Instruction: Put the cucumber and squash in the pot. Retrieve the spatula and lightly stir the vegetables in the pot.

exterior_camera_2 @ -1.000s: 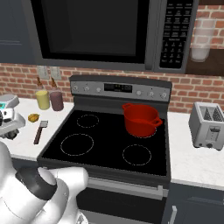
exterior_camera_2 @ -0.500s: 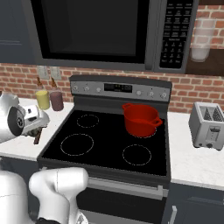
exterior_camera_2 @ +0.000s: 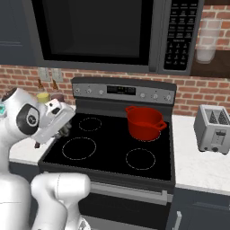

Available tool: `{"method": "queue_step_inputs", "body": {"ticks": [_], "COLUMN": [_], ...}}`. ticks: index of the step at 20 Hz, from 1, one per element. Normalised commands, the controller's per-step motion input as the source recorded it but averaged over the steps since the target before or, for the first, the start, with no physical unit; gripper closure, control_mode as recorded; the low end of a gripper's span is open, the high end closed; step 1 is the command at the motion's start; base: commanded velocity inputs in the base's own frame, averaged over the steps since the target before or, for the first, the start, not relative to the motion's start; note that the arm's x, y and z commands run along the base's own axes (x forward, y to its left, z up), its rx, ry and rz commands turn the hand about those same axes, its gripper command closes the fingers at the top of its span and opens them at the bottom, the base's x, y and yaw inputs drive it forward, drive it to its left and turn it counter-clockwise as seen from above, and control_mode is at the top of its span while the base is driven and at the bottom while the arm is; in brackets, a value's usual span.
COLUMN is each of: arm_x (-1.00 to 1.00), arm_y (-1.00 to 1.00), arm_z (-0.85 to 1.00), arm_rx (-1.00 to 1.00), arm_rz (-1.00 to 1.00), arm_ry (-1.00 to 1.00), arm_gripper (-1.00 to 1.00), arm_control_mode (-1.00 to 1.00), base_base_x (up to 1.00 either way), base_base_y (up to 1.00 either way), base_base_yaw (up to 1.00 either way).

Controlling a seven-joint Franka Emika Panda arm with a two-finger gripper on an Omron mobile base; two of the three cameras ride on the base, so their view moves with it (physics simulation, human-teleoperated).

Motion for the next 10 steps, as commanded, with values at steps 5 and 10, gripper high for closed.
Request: {"method": "queue_step_inputs", "body": {"ticks": [5,10], "arm_x": [0.48,0.61], "arm_y": [-1.00,-1.00], "arm_z": [0.30,0.03], "arm_rx": [-0.44,-0.42], "arm_rz": [0.00,0.00], "arm_ry": [0.24,0.29], "arm_gripper": [1.00,1.00], "arm_control_mode": [-1.00,-1.00], "base_base_x": [0.00,0.00], "base_base_y": [0.00,0.00], "base_base_yaw": [0.00,0.00]}}
